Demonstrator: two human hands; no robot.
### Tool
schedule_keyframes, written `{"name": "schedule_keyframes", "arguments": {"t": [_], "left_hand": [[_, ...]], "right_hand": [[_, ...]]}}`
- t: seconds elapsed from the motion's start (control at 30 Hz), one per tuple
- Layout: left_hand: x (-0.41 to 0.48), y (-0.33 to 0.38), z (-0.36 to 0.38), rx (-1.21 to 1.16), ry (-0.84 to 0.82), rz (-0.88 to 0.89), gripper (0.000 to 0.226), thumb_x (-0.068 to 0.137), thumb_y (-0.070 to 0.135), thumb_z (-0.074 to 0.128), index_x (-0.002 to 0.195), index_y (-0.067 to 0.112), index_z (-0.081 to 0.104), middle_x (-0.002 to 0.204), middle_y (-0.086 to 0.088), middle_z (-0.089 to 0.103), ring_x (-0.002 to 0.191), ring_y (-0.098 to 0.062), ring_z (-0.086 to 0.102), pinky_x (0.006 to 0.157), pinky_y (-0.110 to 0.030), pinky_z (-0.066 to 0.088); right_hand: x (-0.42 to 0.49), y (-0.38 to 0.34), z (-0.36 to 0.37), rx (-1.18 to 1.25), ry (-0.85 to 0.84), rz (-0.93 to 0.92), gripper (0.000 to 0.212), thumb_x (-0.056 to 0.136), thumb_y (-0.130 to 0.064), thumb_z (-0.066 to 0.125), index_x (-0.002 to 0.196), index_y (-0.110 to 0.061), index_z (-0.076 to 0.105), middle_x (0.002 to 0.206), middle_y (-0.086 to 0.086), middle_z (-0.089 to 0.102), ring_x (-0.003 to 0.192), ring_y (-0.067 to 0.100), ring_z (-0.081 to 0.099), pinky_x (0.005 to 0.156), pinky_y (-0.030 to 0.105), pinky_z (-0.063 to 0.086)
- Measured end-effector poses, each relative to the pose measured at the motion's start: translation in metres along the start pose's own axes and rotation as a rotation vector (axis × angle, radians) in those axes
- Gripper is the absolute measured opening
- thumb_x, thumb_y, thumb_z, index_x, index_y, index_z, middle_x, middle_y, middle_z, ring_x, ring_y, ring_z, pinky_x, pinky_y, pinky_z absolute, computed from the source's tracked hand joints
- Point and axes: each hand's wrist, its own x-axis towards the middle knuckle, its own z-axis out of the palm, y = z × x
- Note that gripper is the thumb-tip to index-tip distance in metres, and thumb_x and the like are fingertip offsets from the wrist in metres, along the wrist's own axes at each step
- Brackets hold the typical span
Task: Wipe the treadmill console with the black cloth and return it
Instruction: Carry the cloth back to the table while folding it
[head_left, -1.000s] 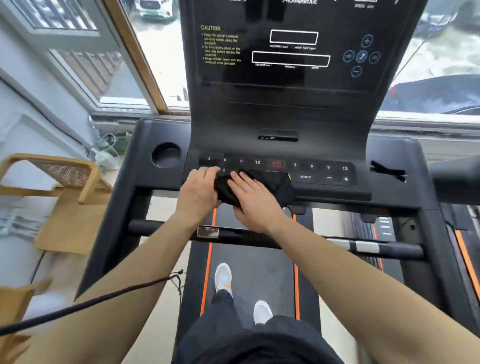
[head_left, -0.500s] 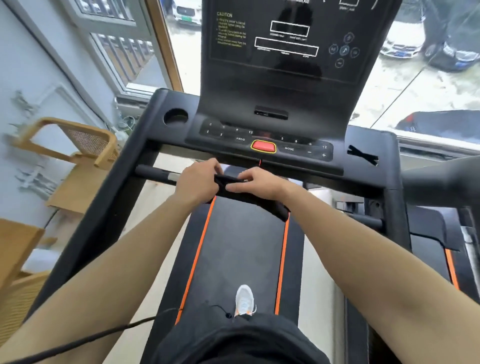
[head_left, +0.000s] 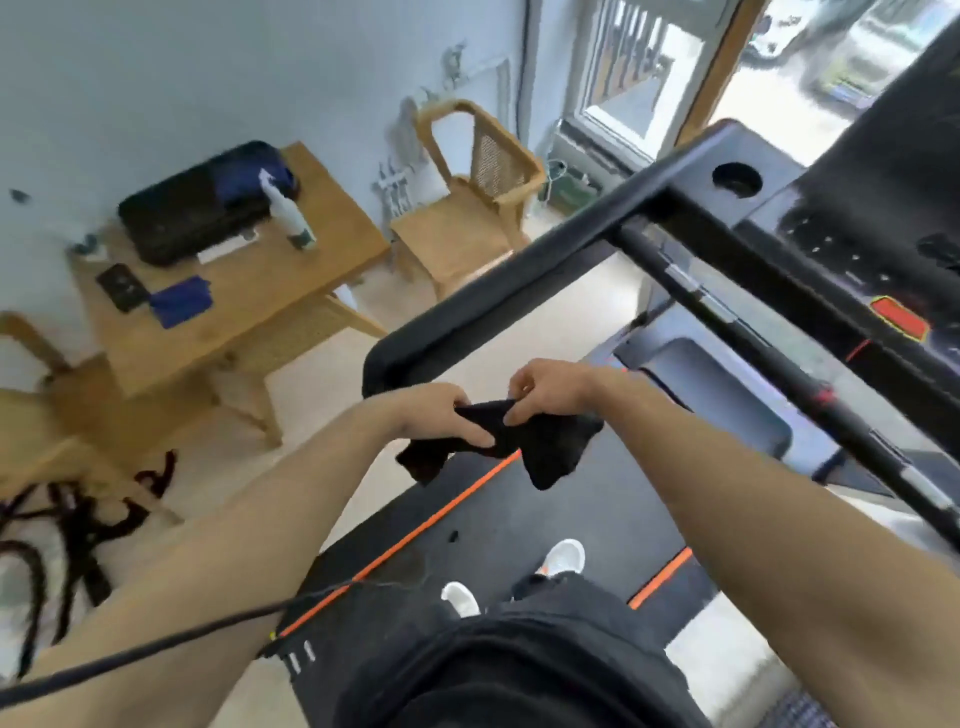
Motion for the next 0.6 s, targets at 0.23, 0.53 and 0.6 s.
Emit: {"name": "schedule_keyframes", "arguments": {"t": [0.23,0.53,0.6], "left_hand": [[-0.102,-0.164,0.063,-0.221,0.0,-0.264,0.025,0.081,0.04,0.077,0.093,0.02,0.068,0.093,0.001,0.071,0.086,-0.022,0.066,0.077,-0.03,0.05],[-0.251,-0.273,0.174,-0.776,0.535,-0.768,0.036,0.084,0.041,0.074,0.108,0.014,0.07,0.103,-0.005,0.069,0.095,-0.024,0.065,0.081,-0.034,0.053],[-0.283,-0.284,0.205,-0.857,0.712,-0.899,0.036,0.086,0.042,0.072,0.11,0.017,0.067,0.105,-0.003,0.066,0.096,-0.023,0.062,0.085,-0.036,0.053]], "right_hand": [[0.071,-0.148,0.126,-0.42,-0.388,-0.198,0.022,0.08,-0.034,0.073,0.078,-0.015,0.063,0.071,0.002,0.062,0.066,0.02,0.056,0.06,0.03,0.043],[0.092,-0.316,0.295,-0.849,-0.544,-0.733,0.041,0.085,-0.038,0.069,0.06,-0.016,0.045,0.063,0.001,0.049,0.067,0.025,0.049,0.057,0.033,0.032],[0.083,-0.346,0.334,-0.935,-0.538,-0.842,0.04,0.085,-0.049,0.067,0.066,-0.02,0.046,0.069,-0.001,0.053,0.07,0.024,0.051,0.056,0.033,0.033]]}}
